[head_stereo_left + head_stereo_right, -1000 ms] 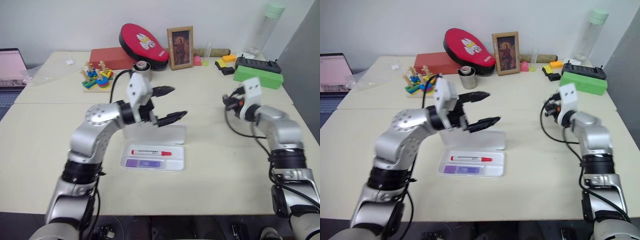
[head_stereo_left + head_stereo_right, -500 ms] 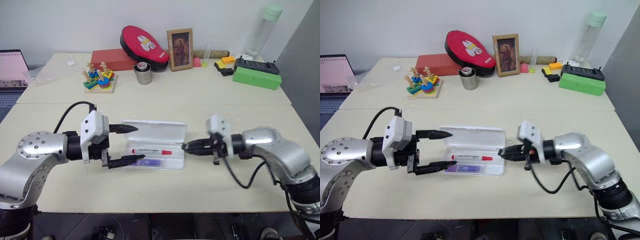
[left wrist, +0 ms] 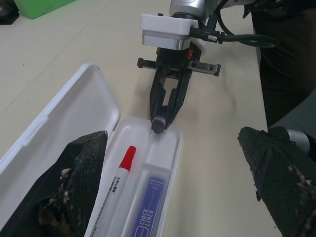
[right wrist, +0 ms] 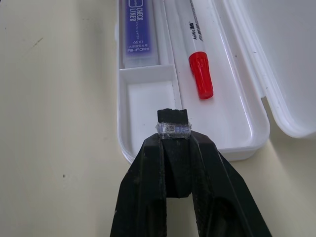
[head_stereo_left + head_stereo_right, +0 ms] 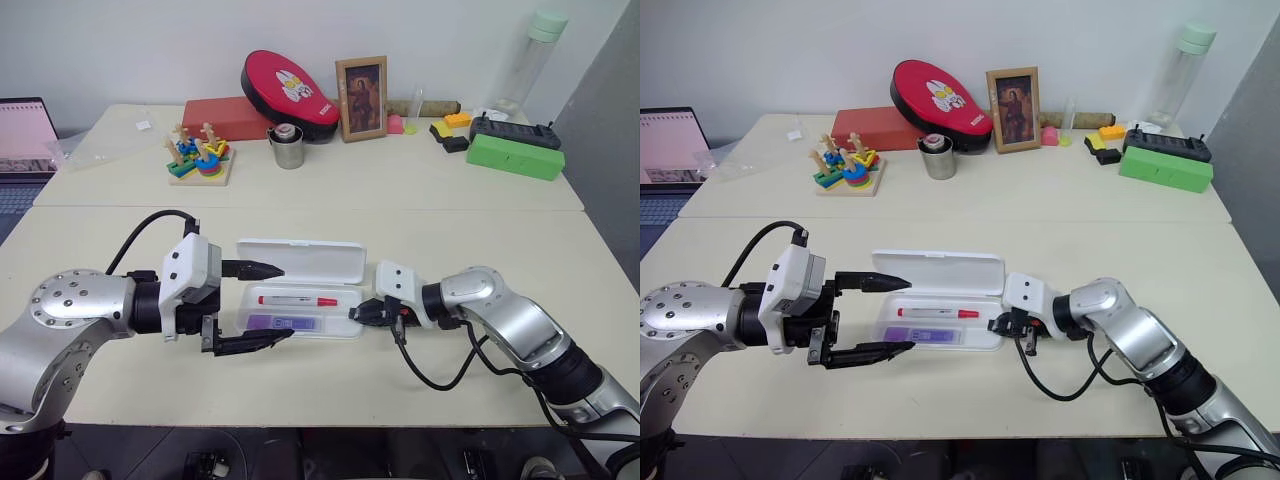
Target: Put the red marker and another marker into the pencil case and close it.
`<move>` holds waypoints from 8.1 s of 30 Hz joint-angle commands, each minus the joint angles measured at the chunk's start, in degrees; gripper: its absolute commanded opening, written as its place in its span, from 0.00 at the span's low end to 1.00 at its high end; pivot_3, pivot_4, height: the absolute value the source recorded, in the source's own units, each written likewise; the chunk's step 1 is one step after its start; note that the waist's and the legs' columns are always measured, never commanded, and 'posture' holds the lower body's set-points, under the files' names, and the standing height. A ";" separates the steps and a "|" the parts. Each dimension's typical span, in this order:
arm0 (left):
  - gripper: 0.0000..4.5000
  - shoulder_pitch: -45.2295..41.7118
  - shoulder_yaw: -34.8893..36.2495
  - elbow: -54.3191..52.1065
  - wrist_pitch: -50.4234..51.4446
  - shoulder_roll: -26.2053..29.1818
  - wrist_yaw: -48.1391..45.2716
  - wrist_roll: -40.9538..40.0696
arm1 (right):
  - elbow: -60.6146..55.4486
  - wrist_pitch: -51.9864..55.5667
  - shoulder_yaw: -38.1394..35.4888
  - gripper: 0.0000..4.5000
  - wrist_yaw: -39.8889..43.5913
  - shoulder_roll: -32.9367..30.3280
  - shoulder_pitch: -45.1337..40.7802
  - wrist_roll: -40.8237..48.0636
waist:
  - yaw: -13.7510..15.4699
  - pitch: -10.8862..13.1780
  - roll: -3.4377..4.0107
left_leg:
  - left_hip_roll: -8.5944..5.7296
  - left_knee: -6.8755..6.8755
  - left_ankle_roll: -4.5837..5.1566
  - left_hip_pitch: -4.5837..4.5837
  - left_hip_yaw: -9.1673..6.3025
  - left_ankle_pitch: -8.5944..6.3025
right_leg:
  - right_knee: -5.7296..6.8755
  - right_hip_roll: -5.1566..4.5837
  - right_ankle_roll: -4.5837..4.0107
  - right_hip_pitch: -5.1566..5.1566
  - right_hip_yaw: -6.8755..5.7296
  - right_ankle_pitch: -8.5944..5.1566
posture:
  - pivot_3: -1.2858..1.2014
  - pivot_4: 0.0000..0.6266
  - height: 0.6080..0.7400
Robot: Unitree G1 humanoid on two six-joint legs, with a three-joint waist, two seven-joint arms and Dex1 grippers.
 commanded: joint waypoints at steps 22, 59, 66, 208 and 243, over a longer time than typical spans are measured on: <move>1.00 -0.85 -0.40 -1.44 0.07 0.82 2.46 -0.05 | -3.25 2.17 1.92 0.07 0.70 3.97 -2.72 -0.94 | 0.20 0.00 0.00 | 0.00 -0.01 0.00 -0.03 0.00 0.00 | -0.01 0.00 -0.03 -0.01 0.00 0.01 | 0.52 0.24 1.00; 1.00 0.97 1.71 -1.89 0.16 0.67 3.52 -1.30 | -10.92 7.10 -7.23 0.99 2.59 1.83 -0.88 6.60 | 0.32 0.00 0.00 | 0.00 -0.02 0.00 -0.05 0.00 0.00 | -0.03 0.00 -0.09 -0.02 0.00 0.05 | 0.52 0.24 1.00; 1.00 1.41 1.25 -1.16 -0.22 2.10 0.71 -1.63 | -14.98 8.06 -4.67 0.99 1.25 -0.85 2.15 6.79 | 0.15 0.01 0.01 | 0.00 -0.01 0.00 -0.05 0.01 0.00 | -0.02 0.00 -0.03 -0.04 0.01 0.01 | 0.52 0.24 1.00; 1.00 7.55 8.29 -0.52 3.04 4.03 2.49 -3.02 | 6.67 2.78 0.34 0.06 -0.69 10.58 -6.26 0.83 | 0.19 0.00 0.00 | 0.01 -0.05 0.00 -0.07 0.01 -0.01 | -0.01 0.00 -0.19 -0.09 0.00 0.09 | 0.52 0.24 1.00; 1.00 5.69 16.69 -1.47 7.94 -2.30 12.76 -11.32 | 21.75 3.05 -19.20 0.75 -12.05 21.17 -26.00 10.28 | -0.04 0.00 -0.01 | 0.01 -0.05 0.00 -0.05 0.00 0.00 | 0.04 0.00 -0.20 -0.09 -0.02 0.11 | 0.52 0.24 1.00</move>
